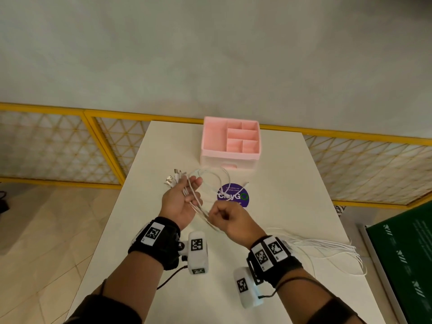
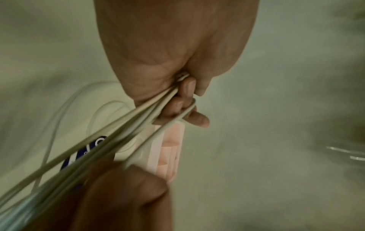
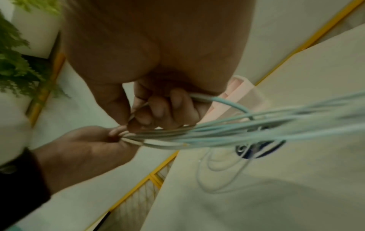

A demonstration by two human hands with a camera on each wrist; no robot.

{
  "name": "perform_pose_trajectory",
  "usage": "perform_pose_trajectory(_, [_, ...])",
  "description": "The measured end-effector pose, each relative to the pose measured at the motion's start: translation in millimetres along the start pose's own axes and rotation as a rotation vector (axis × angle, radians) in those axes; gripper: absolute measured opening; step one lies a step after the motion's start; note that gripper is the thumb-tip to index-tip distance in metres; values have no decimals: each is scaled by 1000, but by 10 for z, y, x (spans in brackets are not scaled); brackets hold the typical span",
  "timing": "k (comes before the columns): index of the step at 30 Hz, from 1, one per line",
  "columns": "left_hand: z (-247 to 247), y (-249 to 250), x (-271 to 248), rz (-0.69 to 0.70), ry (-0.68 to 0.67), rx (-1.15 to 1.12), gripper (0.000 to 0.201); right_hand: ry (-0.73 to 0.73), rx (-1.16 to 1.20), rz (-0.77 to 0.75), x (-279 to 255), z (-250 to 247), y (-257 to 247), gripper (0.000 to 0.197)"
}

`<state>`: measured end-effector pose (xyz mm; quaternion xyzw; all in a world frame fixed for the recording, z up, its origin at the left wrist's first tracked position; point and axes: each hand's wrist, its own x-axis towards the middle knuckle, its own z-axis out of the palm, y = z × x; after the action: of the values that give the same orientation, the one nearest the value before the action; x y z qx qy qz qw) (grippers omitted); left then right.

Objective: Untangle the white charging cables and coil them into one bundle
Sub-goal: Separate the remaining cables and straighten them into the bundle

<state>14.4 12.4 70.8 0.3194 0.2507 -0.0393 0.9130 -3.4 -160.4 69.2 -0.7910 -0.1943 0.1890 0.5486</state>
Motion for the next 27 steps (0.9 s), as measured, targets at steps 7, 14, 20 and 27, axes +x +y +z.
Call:
perform_pose_trajectory(7, [-83,23,16,164,31,87,28,-130,-223,187,-376,-495,425,11])
perform_pose_trajectory(14, [-27,13,31,224,41,134,21,124,-476,436,-654,-1116,889,29])
perform_pose_trajectory(20, [22,-123,11,236,-21,213,20,365,-540,491,-511,-1127,931,16])
perform_pose_trajectory(27, [76,-253,-85,192,-129,429,22,323,53,230,172,-559,110,27])
